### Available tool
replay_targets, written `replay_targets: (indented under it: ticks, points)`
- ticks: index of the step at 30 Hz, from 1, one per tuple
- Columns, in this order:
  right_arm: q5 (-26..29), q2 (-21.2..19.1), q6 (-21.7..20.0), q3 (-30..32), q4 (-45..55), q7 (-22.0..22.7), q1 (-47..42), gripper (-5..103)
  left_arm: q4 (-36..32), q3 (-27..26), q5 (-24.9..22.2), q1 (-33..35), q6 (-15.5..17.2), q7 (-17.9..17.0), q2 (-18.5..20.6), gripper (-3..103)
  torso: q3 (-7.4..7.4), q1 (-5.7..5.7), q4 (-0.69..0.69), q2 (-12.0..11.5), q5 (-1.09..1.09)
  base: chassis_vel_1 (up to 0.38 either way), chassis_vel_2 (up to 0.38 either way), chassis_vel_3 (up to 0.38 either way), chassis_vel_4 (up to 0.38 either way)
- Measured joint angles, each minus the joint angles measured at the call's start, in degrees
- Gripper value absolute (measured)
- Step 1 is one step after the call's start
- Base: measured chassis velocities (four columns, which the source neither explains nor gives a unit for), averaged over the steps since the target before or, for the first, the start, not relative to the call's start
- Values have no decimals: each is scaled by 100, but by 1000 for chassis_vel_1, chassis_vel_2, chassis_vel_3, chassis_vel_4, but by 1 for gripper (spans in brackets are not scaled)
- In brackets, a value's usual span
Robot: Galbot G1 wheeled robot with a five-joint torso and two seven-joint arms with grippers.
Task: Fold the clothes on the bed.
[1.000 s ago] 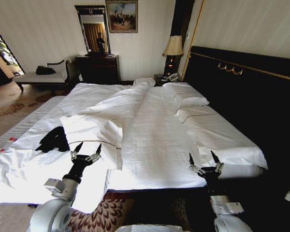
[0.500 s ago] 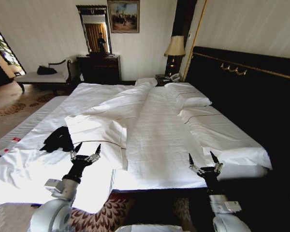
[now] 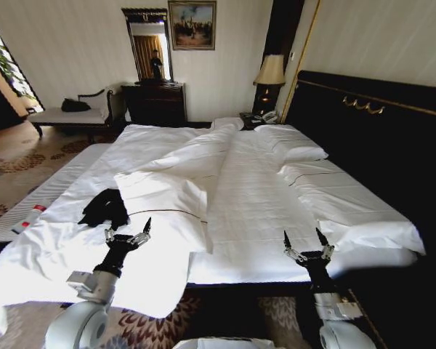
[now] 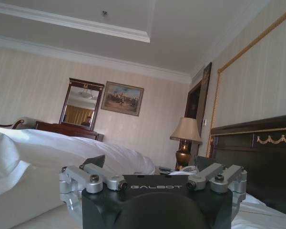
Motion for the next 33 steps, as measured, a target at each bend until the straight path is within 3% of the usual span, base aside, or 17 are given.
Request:
replay_targets:
  ticks: [33]
  points:
    - [-16, 8, 81, 2, 10, -11, -38, 100, -110, -25, 102, 161, -108, 1, -111, 100, 0, 0, 0, 0, 1, 38, 64, -41, -64]
